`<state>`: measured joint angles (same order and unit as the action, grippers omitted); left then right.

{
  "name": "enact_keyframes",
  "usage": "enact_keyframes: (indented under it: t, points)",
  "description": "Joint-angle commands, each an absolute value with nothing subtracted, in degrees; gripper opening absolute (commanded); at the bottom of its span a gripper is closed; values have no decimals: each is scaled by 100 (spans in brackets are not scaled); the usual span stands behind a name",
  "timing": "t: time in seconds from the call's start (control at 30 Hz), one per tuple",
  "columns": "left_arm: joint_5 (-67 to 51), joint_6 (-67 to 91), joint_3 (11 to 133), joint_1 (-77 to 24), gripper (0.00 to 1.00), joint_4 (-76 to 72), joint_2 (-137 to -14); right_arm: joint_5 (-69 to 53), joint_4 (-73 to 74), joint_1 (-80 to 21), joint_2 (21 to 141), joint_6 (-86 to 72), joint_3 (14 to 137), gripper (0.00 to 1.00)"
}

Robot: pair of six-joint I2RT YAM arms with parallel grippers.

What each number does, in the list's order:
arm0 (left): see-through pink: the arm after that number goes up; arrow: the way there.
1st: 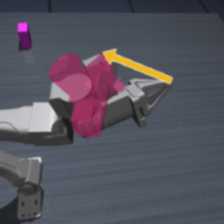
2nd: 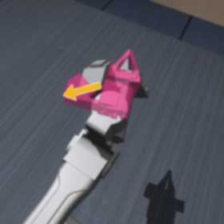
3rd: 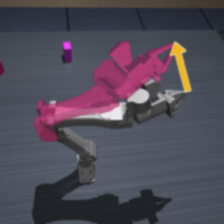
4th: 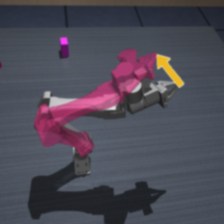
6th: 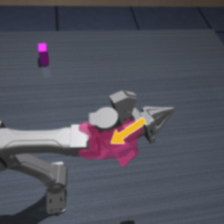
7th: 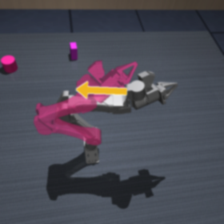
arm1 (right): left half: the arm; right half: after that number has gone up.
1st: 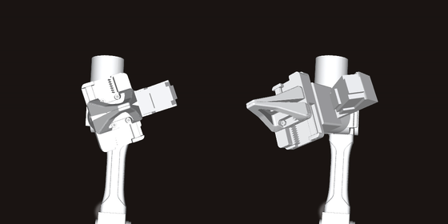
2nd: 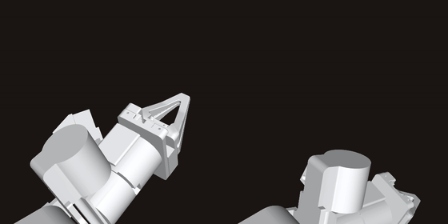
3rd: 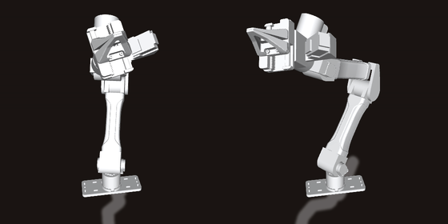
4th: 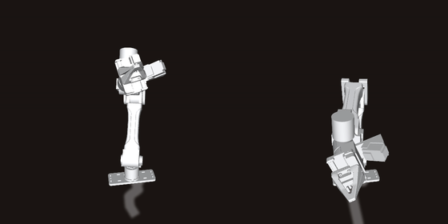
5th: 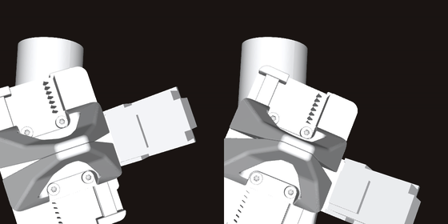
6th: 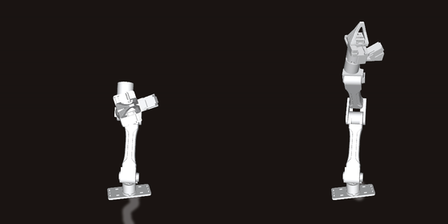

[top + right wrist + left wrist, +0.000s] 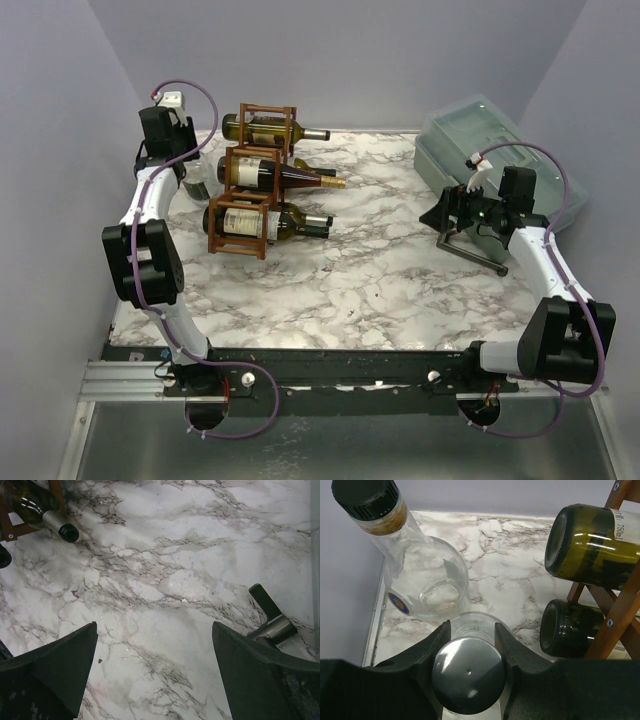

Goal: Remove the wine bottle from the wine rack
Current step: Move the wine bottle to the center of the board.

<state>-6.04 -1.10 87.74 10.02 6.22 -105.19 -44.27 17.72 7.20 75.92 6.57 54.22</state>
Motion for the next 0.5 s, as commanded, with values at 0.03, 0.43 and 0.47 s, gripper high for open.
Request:
enact_keyframes:
  t: [0.03,0.43,0.47]
  points:
    - [-457,-342,9137,936,31,-250,-10297,-4562,1863,736,7638,756,5594,100]
    - [-337,-361,9007,908,55,-244,-10090,-4597,1824,738,7563,738,5566,100]
    - [-341,-360,9004,906,56,-239,-10059,-4601,1826,733,7554,728,5564,100]
